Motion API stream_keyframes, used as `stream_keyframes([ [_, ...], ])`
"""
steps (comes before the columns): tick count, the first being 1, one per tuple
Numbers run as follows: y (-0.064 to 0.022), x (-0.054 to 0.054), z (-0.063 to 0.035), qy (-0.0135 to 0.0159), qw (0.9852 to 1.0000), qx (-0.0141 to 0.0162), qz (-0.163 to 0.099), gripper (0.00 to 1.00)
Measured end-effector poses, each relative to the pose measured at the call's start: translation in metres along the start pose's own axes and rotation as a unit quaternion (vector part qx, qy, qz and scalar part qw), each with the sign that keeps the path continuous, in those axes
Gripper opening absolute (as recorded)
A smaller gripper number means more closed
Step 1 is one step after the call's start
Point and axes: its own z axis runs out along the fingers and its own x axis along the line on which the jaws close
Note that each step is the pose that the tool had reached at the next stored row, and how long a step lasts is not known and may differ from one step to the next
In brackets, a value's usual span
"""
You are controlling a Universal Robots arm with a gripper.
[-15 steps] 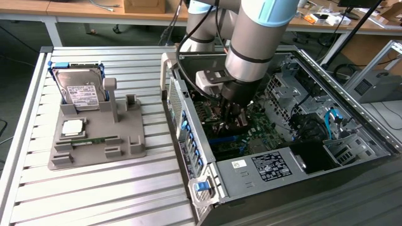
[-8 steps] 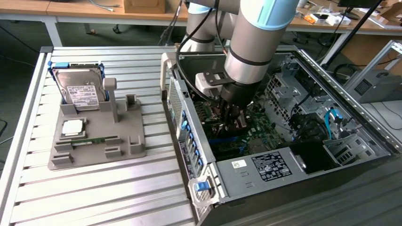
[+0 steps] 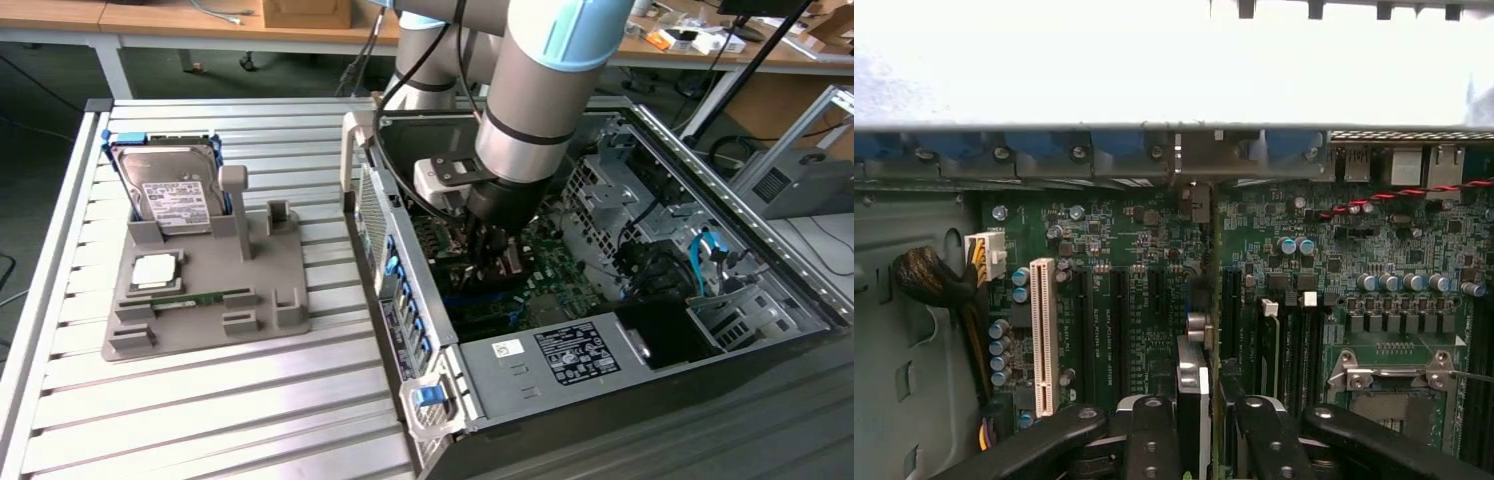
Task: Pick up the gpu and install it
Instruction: 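Insert the gpu into the slot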
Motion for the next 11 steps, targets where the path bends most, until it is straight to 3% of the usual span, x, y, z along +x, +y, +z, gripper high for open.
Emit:
stream_keyframes([
  [11, 0.0010, 0.0004, -0.0004, 0.0004, 1.0000, 0.0009, 0.008, 0.27],
])
